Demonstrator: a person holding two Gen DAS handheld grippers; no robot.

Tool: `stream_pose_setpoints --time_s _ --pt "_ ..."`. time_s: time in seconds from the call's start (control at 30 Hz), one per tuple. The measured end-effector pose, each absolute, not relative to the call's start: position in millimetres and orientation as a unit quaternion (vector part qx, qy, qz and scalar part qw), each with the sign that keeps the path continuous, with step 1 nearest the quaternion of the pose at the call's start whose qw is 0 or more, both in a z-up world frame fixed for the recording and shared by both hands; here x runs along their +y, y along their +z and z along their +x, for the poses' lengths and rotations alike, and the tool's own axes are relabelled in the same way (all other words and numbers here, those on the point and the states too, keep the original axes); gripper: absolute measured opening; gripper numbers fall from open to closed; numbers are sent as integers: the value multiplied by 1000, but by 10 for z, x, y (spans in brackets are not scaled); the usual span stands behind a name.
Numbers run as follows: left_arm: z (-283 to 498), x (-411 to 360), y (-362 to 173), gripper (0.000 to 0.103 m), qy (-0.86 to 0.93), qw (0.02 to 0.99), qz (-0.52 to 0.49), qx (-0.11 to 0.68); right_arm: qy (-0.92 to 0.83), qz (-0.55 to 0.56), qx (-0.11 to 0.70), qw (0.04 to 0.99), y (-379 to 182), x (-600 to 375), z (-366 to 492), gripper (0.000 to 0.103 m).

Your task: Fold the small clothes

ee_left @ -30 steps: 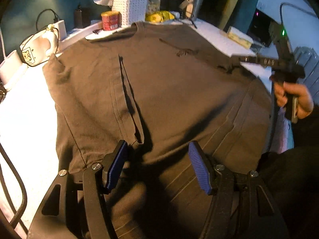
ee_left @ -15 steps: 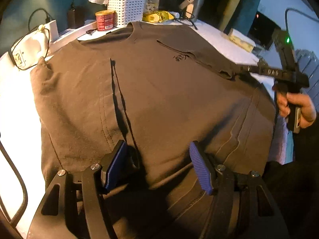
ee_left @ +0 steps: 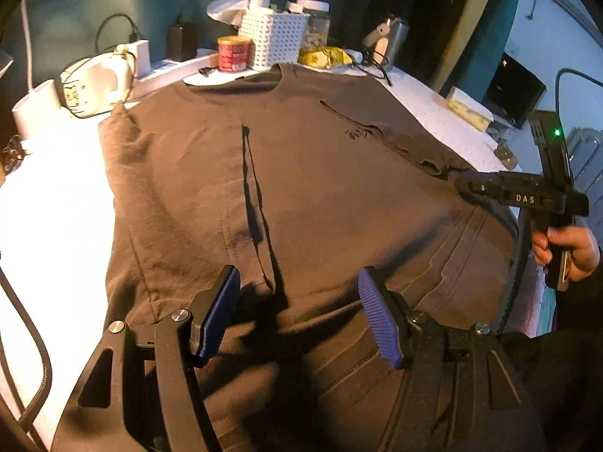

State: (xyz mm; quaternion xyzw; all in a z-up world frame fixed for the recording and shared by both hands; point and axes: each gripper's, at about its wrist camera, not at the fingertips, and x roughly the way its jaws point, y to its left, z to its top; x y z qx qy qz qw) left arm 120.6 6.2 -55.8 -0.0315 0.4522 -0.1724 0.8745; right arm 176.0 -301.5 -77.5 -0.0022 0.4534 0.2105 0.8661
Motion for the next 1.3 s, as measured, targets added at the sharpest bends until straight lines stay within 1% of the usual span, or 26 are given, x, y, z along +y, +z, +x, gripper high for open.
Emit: stream_pose_setpoints --time_s 0.23,0.37,0.43,0.47,0.5,0.6,0.83,1.1,1.3 --pt "1114 163 -512 65 -140 883 -40 446 240 -4 431 870 -709 -2830 1830 37" --pt "1095 252 -517 65 -114 885 -45 448 260 -14 435 862 -756 -2662 1925 37" --pt "1067 293 -508 65 -103 887 -46 448 266 -18 446 854 -815 -2603 1966 40" --pt "1040 326 -497 65 -95 888 -46 447 269 -20 443 855 -816 -2592 1958 43" --pt "1004 354 -486 65 -87 890 -46 446 274 -20 446 852 -813 -2581 1945 44" --pt "894 458 -457 65 -65 893 -47 443 284 -16 455 844 -808 -2591 1892 44" --pt "639 636 -490 65 -22 898 -73 433 271 -12 445 853 -759 -2705 1617 44" --pt "529 378 -392 65 -46 910 -73 406 233 -15 428 873 -647 -3125 1347 44" --pt "489 38 -390 65 -79 909 -55 406 200 0 425 883 -700 -3541 1187 44"
